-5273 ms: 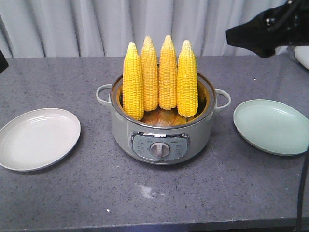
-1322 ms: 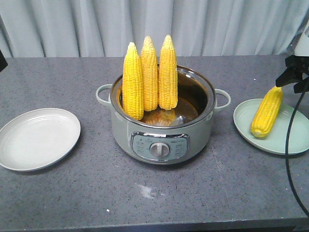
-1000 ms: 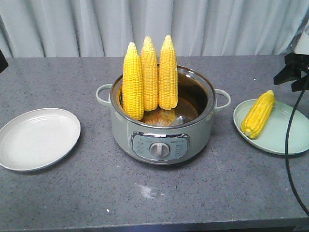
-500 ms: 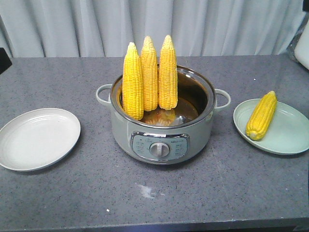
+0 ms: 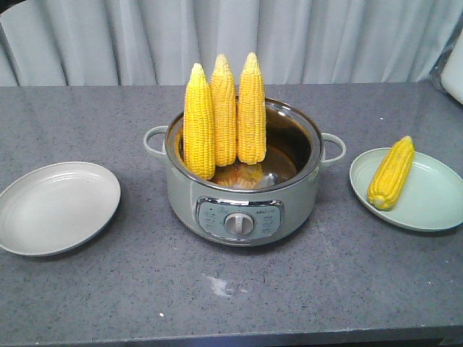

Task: Distribute corn equally
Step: 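Release the cob, raise the right gripper, move left gripper over pot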

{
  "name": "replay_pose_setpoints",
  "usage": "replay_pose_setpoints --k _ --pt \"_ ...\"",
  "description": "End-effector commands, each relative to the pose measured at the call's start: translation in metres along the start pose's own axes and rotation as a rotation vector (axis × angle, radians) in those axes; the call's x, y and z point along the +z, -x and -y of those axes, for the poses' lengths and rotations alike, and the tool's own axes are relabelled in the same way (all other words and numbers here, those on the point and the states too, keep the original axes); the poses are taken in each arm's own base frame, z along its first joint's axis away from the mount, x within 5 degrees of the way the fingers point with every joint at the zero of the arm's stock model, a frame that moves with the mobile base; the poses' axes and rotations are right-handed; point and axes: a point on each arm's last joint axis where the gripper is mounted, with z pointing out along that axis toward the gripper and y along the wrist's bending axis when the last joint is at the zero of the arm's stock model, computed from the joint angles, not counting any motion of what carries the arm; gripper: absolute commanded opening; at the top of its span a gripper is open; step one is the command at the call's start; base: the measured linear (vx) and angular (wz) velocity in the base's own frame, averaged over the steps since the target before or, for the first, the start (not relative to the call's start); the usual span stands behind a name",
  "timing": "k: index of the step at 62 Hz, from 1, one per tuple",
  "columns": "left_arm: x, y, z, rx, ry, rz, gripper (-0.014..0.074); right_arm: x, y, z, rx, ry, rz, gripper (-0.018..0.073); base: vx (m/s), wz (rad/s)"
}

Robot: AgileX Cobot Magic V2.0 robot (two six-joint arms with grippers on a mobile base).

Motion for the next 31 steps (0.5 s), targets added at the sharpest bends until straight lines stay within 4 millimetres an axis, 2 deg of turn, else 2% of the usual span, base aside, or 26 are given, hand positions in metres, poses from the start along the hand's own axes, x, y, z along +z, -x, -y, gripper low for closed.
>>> replay_pose_setpoints --k 1,9,18,23,31 --pt "0.016 0.024 0.003 -0.025 -0.077 0.049 0.0545 -0.009 0.004 -0.009 -0.021 0.016 0.023 -0.0008 0.00 0.00" --pt "0.057 0.033 -0.010 -0.028 -0.140 0.037 0.0591 -0.009 0.004 -0.009 -0.023 0.016 0.023 -0.0008 0.00 0.00" --pt "0.106 0.028 -0.026 -0.013 -0.153 0.021 0.0596 -0.008 0.004 -0.008 -0.021 0.015 0.020 -0.0008 0.00 0.00" --pt "0.127 0.018 -0.042 -0.051 -0.120 0.002 0.0596 -0.007 0.003 -0.005 -0.025 -0.003 0.007 -0.0008 0.00 0.00" --pt "0.147 -0.001 -0.067 -0.092 -0.073 -0.041 0.0594 -0.007 0.001 -0.003 -0.032 -0.022 -0.004 -0.0008 0.00 0.00"
